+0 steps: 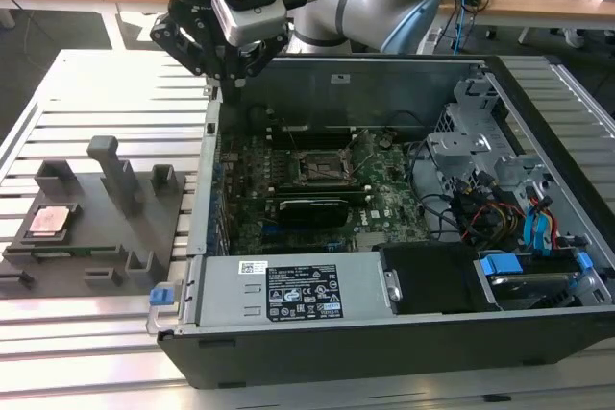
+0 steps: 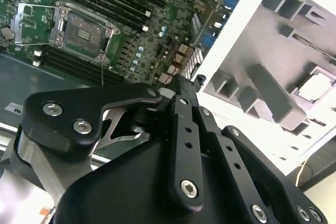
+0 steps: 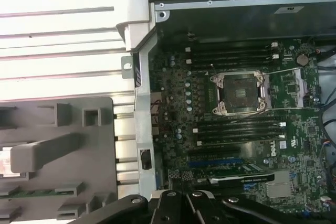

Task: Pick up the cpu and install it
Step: 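Reach for the cpu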

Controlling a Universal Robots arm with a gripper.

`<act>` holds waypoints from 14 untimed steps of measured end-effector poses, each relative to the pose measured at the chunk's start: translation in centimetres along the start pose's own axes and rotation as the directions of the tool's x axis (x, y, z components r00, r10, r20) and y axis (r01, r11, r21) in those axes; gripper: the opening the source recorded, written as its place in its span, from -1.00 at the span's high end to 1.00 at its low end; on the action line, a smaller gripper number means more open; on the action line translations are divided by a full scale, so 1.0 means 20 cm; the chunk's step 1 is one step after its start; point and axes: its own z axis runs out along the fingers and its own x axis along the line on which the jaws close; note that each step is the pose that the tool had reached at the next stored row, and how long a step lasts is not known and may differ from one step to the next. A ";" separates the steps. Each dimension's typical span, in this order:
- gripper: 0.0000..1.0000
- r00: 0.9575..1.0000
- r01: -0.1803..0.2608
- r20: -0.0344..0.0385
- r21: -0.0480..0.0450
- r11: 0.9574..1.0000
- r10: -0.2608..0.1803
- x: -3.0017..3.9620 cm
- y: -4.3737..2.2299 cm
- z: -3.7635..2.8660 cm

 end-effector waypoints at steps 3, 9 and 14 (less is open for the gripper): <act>0.79 1.000 0.000 0.000 0.000 1.000 0.000 0.041 -0.003 -0.001; 0.79 1.000 0.000 0.000 0.000 1.000 0.000 0.118 -0.009 -0.003; 0.79 1.000 0.000 0.000 0.000 1.000 0.000 0.182 -0.014 -0.005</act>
